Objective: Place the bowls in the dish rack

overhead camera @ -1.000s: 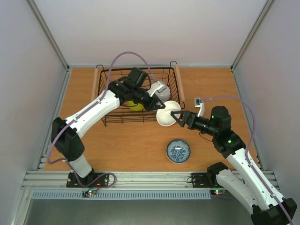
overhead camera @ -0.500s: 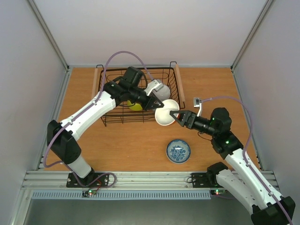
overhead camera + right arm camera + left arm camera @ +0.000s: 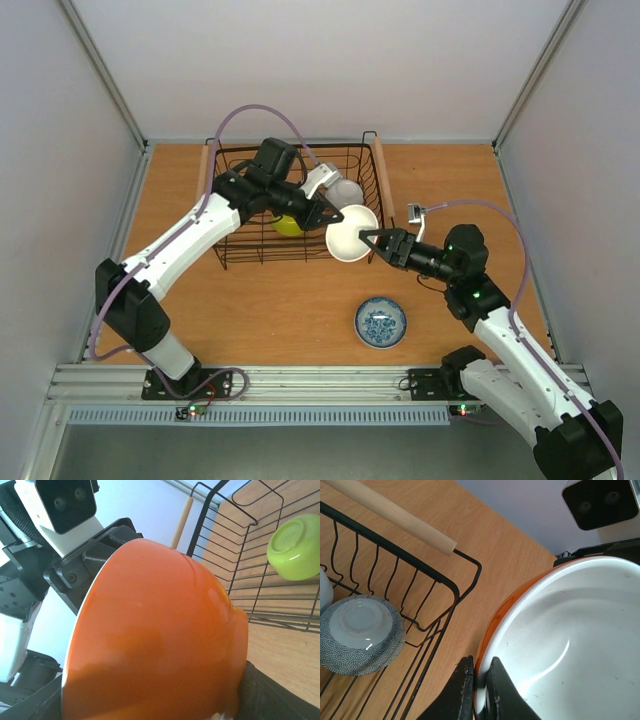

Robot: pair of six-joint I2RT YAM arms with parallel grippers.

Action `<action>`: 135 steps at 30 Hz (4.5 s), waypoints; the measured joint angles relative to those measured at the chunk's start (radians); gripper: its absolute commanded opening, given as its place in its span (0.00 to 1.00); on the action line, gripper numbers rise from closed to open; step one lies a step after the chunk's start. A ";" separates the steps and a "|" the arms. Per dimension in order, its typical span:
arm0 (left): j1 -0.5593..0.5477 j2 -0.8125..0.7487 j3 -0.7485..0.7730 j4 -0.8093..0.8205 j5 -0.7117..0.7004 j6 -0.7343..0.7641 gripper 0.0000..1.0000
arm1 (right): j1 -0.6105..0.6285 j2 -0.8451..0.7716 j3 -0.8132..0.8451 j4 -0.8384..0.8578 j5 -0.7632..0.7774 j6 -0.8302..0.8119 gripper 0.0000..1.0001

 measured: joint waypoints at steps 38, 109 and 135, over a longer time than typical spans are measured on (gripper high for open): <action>0.217 -0.418 -0.219 0.145 -0.774 0.188 0.99 | 0.313 1.116 1.351 -1.138 0.665 -0.760 0.01; 0.301 -0.569 -0.352 0.181 -0.877 0.219 0.99 | 0.569 1.656 1.817 -1.489 1.072 -1.023 0.99; 0.307 -0.569 -0.351 0.181 -0.900 0.226 0.99 | 0.577 1.715 1.907 -1.481 1.067 -1.039 0.99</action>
